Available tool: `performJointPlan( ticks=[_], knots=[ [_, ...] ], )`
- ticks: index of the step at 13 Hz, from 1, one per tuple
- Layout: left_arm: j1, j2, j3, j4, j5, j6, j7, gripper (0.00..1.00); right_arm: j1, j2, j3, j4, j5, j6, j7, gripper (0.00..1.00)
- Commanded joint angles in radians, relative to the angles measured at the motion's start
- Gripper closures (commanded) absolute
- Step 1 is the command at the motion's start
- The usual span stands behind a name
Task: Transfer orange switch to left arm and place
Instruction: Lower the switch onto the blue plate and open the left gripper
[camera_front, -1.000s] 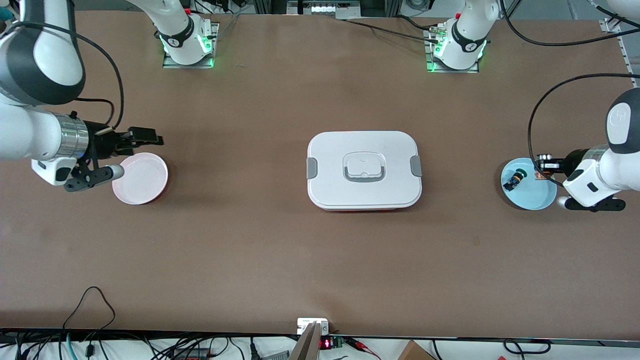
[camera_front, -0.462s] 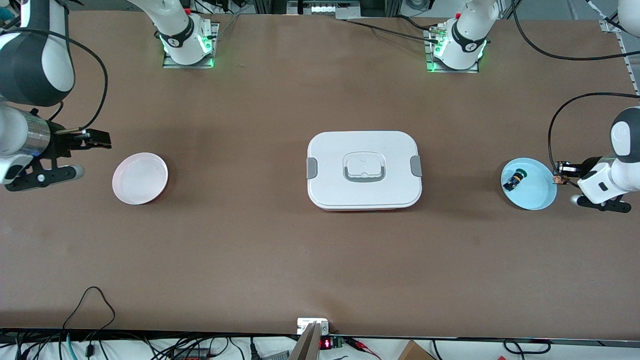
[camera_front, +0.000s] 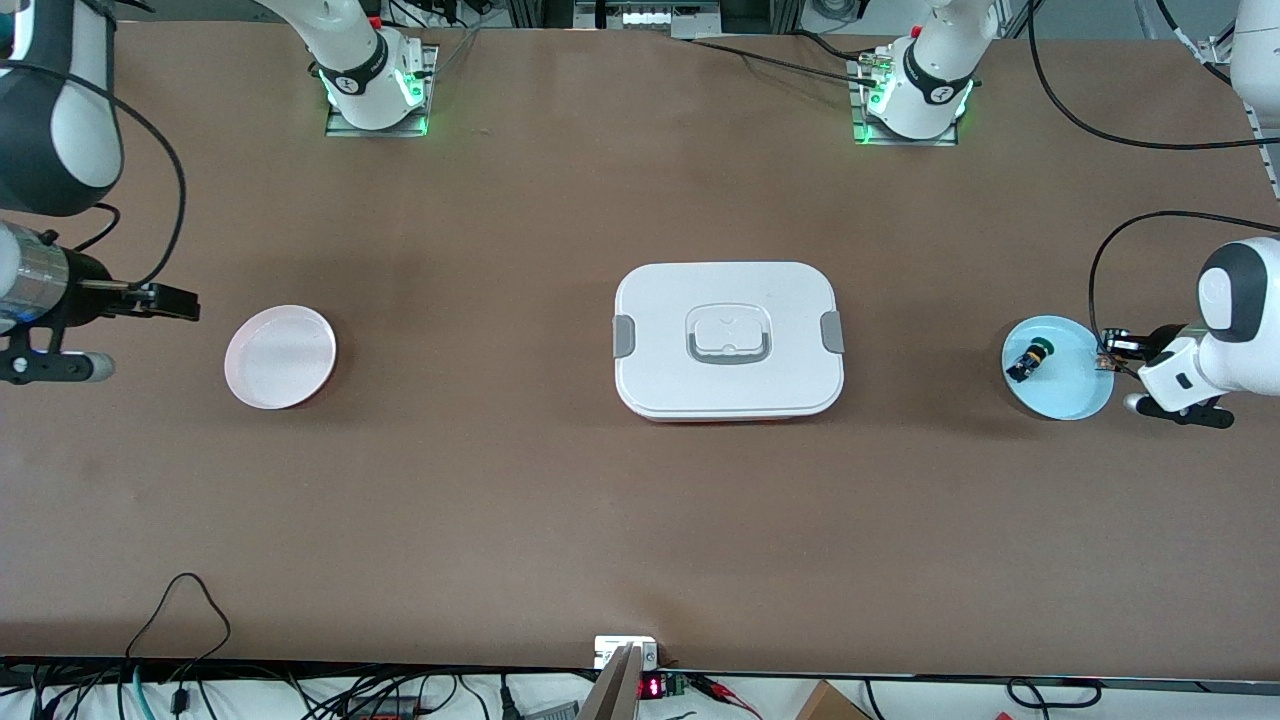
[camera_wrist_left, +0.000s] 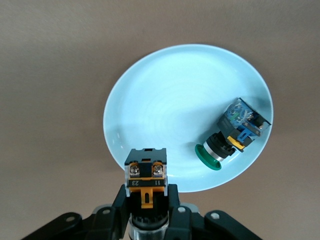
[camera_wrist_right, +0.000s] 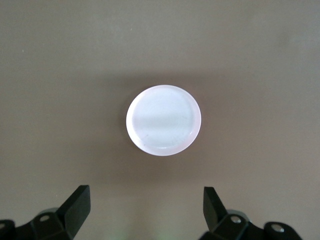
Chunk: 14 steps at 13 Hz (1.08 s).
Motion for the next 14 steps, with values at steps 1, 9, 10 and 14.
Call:
performJointPlan(
  ticks=[1, 9, 10, 14],
  knots=[
    [0.013, -0.001, -0.010, -0.040, 0.026, 0.021, 0.020, 1.00, -0.190, -0.049, 0.193, 0.000, -0.009, 0.005, 0.097, 0.00],
    [0.042, 0.086, -0.009, -0.040, 0.040, 0.146, 0.032, 0.93, -0.093, -0.132, 0.056, 0.008, -0.021, -0.033, -0.008, 0.00],
    [0.041, 0.092, -0.010, -0.038, 0.040, 0.149, 0.032, 0.89, -0.075, -0.145, 0.046, -0.010, -0.021, -0.031, -0.008, 0.00],
    [0.038, 0.090, -0.012, -0.014, 0.040, 0.135, 0.037, 0.31, -0.077, -0.189, 0.049, -0.096, -0.006, 0.027, -0.002, 0.00]
  ],
)
